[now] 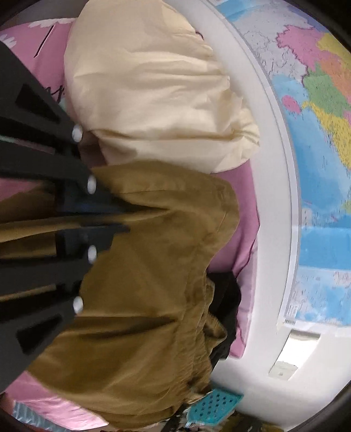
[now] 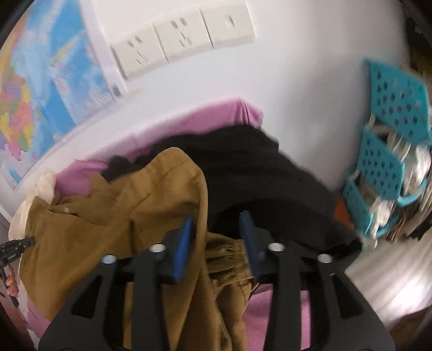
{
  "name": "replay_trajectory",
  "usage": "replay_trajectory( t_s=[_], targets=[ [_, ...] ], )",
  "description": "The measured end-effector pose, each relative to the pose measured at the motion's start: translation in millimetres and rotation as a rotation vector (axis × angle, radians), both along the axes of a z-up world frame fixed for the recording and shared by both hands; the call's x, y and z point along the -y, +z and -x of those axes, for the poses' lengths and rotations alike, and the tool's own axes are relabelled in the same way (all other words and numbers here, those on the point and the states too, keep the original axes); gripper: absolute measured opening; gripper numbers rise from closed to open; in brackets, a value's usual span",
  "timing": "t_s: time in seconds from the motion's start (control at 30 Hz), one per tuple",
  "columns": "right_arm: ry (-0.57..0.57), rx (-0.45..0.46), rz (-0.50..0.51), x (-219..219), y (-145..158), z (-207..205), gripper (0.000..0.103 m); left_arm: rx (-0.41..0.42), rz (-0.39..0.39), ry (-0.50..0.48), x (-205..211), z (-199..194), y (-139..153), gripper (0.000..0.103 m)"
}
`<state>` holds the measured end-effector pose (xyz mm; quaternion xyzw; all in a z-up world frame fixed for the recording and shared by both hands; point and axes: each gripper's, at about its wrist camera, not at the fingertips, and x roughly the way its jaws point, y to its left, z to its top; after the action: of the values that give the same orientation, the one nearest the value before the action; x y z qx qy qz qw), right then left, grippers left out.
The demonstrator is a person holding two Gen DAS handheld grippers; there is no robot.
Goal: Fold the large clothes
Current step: 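Lay the folded shirt down and open both tools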
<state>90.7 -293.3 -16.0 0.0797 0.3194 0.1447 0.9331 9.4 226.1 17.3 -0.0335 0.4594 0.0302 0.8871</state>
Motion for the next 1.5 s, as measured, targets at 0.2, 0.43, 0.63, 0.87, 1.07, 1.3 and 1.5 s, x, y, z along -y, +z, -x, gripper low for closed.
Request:
replay_trajectory(
  t_s=[0.2, 0.43, 0.63, 0.87, 1.07, 1.3, 1.5],
  targets=[
    [0.332, 0.107, 0.124, -85.9, 26.7, 43.7, 0.062, 0.032, -0.022, -0.1, 24.7, 11.1, 4.9, 0.046],
    [0.529, -0.037, 0.191, -169.8, -9.4, 22.8, 0.02, -0.001, -0.017, -0.08, 23.2, 7.8, -9.1, 0.021],
    [0.54, 0.061, 0.178, -184.1, 21.3, 26.5, 0.005, 0.026, 0.052, 0.008, -4.8, 11.4, -0.7, 0.003],
    [0.499, 0.031, 0.299, -222.6, -5.4, -12.2, 0.005, 0.073, 0.099, 0.064, -17.6, 24.2, 5.6, 0.005],
    [0.514, 0.01, 0.324, -221.0, -23.1, -7.8, 0.025, 0.084, 0.098, 0.017, -9.9, 42.4, 4.9, 0.03],
    [0.413, 0.116, 0.204, -129.1, 21.9, 39.8, 0.058, 0.119, 0.105, 0.047, -17.6, 77.6, 4.7, 0.051],
    [0.242, -0.048, 0.162, -55.2, -9.9, 26.2, 0.047, 0.073, 0.193, 0.102, -34.2, 88.3, -15.9, 0.06]
  ],
)
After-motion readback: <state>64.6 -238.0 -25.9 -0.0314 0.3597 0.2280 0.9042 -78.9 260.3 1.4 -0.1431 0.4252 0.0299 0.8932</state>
